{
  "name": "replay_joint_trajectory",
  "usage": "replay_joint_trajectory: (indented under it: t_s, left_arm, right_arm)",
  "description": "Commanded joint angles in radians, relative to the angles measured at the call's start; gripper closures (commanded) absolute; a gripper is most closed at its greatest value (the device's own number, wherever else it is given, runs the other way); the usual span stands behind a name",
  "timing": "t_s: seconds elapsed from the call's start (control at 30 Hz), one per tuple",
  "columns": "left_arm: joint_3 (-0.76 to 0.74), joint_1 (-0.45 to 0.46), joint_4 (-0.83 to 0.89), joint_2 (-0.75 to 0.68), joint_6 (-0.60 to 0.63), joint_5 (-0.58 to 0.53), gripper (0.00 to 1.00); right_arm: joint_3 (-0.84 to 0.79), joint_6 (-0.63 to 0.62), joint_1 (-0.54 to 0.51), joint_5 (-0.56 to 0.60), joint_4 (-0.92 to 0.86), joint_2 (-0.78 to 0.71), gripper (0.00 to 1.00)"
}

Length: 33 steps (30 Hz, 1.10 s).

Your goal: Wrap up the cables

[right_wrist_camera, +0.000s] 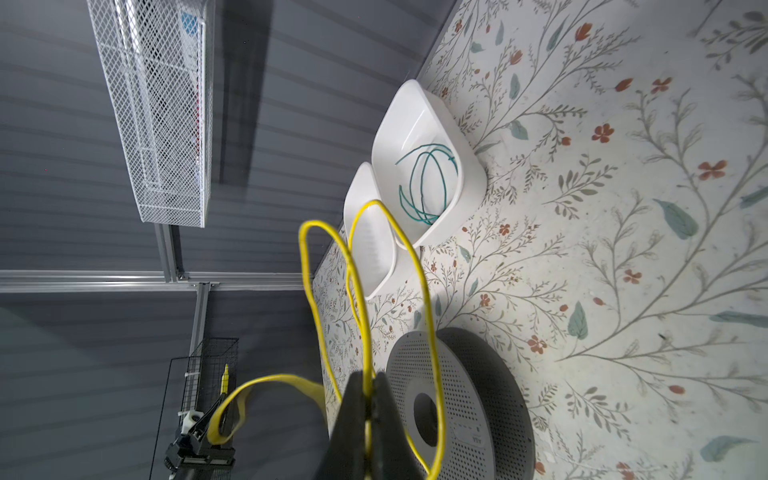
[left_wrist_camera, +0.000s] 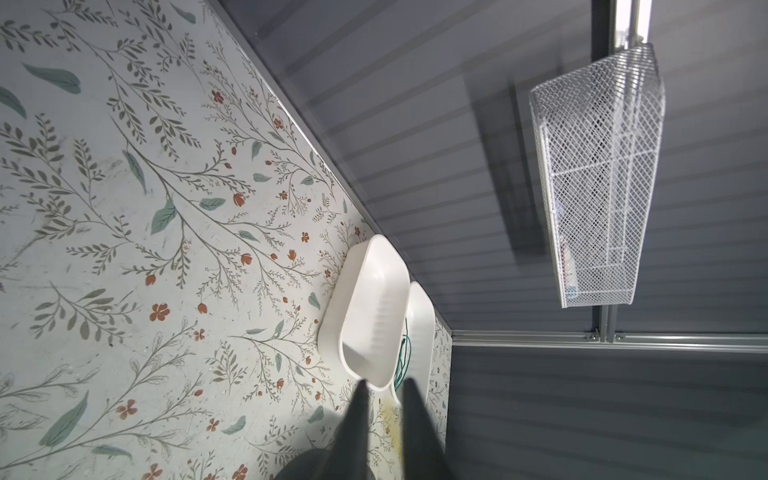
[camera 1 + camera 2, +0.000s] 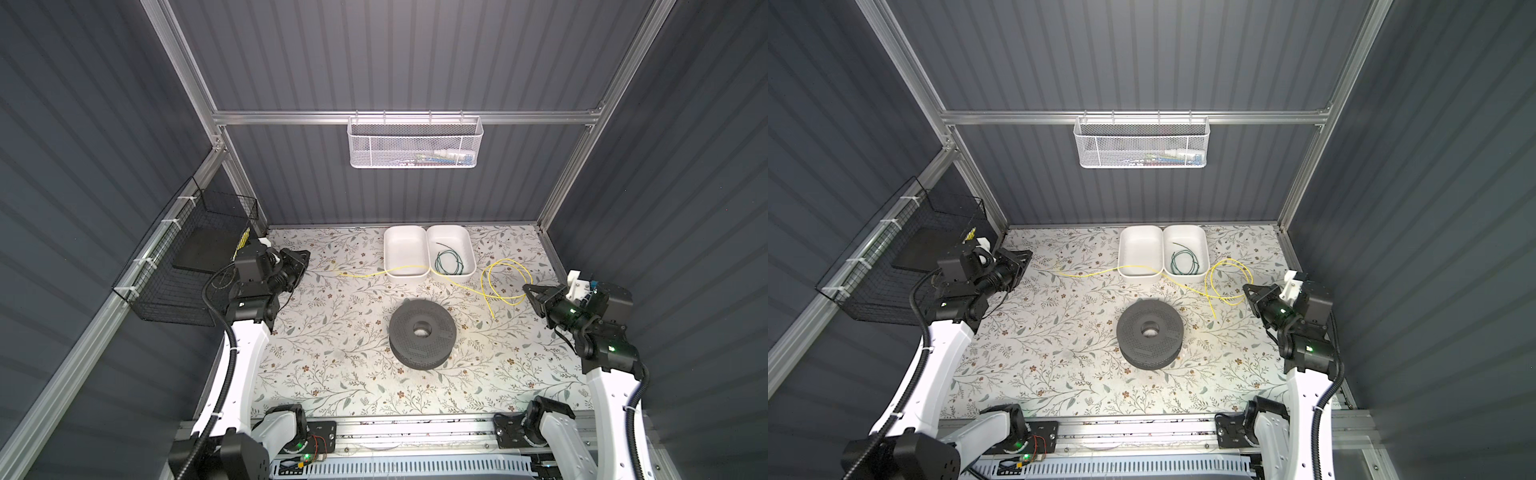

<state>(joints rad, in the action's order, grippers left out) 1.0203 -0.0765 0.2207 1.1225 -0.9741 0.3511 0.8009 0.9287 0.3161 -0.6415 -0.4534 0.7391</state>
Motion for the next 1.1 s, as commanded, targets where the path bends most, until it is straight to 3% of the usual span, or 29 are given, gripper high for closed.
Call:
replay_joint_trajectory:
  t_s: [0.0, 0.07, 0.17, 0.27, 0.37, 0.5, 0.67, 0.73, 0.87, 1.07]
  left_arm:
    - [0.057, -0.020, -0.009, 0.015, 0.122, 0.131, 0.46]
    - [0.106, -0.020, 0.068, 0.006, 0.197, 0.133, 0.35]
    - [0.212, -0.018, 0.230, -0.002, 0.312, 0.077, 0.26]
    - [0.305, -0.018, 0.337, 0.002, 0.362, 0.043, 0.26]
    - [0.380, 0.029, 0.362, 0.036, 0.375, 0.089, 0.33]
    - [0.550, 0.365, 0.453, 0.125, 0.492, -0.124, 0.35]
    - [0.663, 0.766, 0.462, 0.285, 0.618, -0.261, 0.38]
    - [0.691, 0.887, 0.440, 0.347, 0.660, -0.311, 0.40]
    - [0.688, 1.021, 0.258, 0.433, 0.663, -0.274, 0.44]
    - [0.769, 1.143, 0.234, 0.554, 0.756, -0.315, 0.42]
  right_arm:
    - [0.053, -0.044, -0.001, 0.020, -0.010, -0.001, 1.00]
    - [0.071, -0.052, -0.008, 0.015, -0.018, 0.006, 1.00]
    - [0.091, -0.052, -0.013, 0.012, -0.018, 0.009, 1.00]
    - [0.108, -0.036, -0.027, 0.000, -0.002, 0.021, 1.00]
    - [0.131, -0.031, -0.063, 0.005, 0.000, 0.032, 1.00]
    - [0.155, -0.020, -0.133, 0.030, 0.002, 0.045, 1.00]
    - [0.172, -0.018, -0.267, 0.117, -0.008, 0.047, 1.00]
    - [0.163, -0.013, -0.310, 0.142, -0.007, 0.046, 1.00]
    - [0.109, 0.013, -0.363, 0.158, 0.053, 0.027, 1.00]
    - [0.069, 0.045, -0.407, 0.171, 0.094, 0.020, 1.00]
